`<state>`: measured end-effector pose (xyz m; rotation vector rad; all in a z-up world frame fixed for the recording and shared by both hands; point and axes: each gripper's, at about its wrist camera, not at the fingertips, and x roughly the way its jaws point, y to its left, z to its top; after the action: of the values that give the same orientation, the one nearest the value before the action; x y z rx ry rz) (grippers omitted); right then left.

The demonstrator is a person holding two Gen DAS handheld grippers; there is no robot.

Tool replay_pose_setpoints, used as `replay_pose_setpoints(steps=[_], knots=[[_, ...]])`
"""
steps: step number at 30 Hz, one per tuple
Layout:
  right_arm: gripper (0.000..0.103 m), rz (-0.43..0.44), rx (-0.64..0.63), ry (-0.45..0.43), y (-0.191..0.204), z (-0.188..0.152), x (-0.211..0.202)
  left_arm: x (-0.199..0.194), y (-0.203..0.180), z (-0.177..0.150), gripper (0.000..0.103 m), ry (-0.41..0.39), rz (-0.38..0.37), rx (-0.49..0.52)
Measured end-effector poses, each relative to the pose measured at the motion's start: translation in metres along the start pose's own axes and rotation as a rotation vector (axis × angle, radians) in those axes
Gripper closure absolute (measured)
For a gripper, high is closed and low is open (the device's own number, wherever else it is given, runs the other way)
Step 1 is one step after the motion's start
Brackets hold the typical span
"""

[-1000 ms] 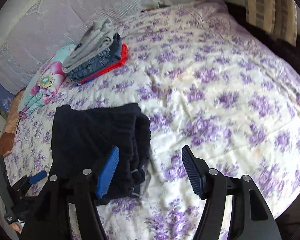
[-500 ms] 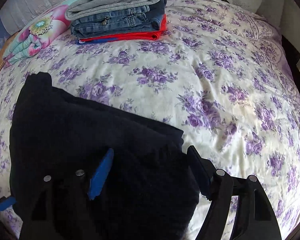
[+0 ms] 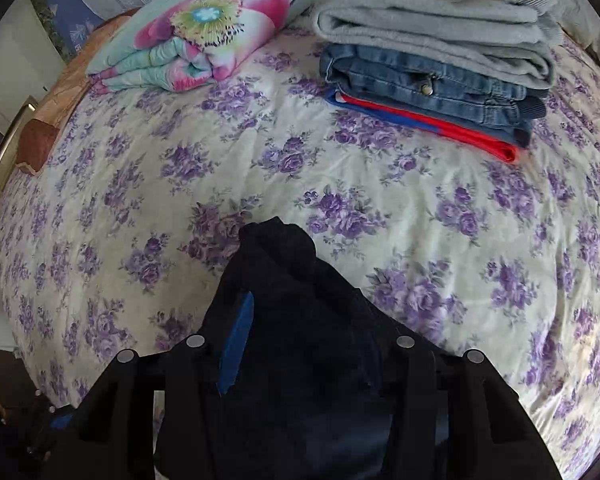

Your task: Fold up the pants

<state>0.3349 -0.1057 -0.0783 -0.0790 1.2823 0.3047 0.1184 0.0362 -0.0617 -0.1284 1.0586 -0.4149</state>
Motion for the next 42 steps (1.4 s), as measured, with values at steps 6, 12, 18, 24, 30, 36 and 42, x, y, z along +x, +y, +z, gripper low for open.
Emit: replay_pose_setpoints(steps=[6,12,18,24,30,36,42], knots=[[0.099,-0.031,0.056,0.006,0.004,0.01,0.04,-0.007,0.022,0.009,0.028,0.015,-0.011,-0.063],[0.077,0.056,0.096,-0.147,-0.008,-0.035,-0.06,0.033,0.013,0.015,0.028,0.146,-0.027,-0.055],[0.017,0.038,0.195,-0.306,-0.056,-0.17,-0.147,0.09,0.015,0.031,0.025,0.261,-0.141,-0.119],[0.017,0.037,0.408,-0.345,-0.1,-0.303,-0.157,0.09,-0.011,0.038,0.038,0.216,-0.166,-0.095],[0.017,0.207,0.633,-0.297,-0.13,-0.328,-0.113,0.073,-0.015,0.031,0.066,0.144,-0.072,-0.061],[0.017,0.351,0.667,-0.232,-0.127,-0.288,-0.068,0.066,-0.027,0.026,0.074,0.12,-0.019,0.012],[0.01,0.441,0.712,-0.194,-0.129,-0.271,-0.037,0.081,-0.016,0.033,0.072,0.164,-0.097,-0.019]])
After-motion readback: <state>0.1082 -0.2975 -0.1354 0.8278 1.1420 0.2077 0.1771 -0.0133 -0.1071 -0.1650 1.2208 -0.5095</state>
